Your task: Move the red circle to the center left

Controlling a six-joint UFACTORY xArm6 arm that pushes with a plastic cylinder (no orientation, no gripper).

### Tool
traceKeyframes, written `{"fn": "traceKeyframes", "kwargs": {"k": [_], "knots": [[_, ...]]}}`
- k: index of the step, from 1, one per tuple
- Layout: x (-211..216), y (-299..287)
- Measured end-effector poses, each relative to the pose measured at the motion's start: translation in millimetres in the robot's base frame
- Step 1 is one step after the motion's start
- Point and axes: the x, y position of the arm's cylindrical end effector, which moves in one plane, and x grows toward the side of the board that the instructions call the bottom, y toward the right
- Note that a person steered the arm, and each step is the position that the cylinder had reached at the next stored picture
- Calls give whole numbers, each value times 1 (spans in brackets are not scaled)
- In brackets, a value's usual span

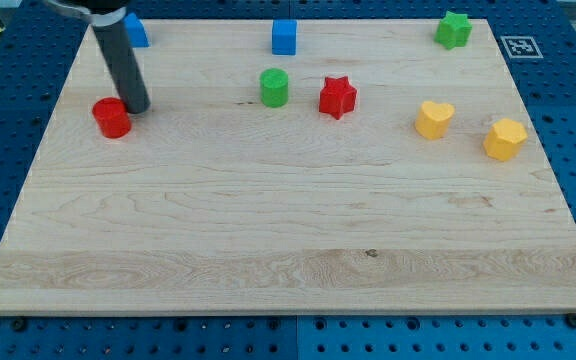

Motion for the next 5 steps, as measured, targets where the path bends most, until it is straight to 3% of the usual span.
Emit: {"fn": "traceKeyframes", "kwargs": {"k": [3,5], "knots": [[-9,-51],[-28,-48]]}}
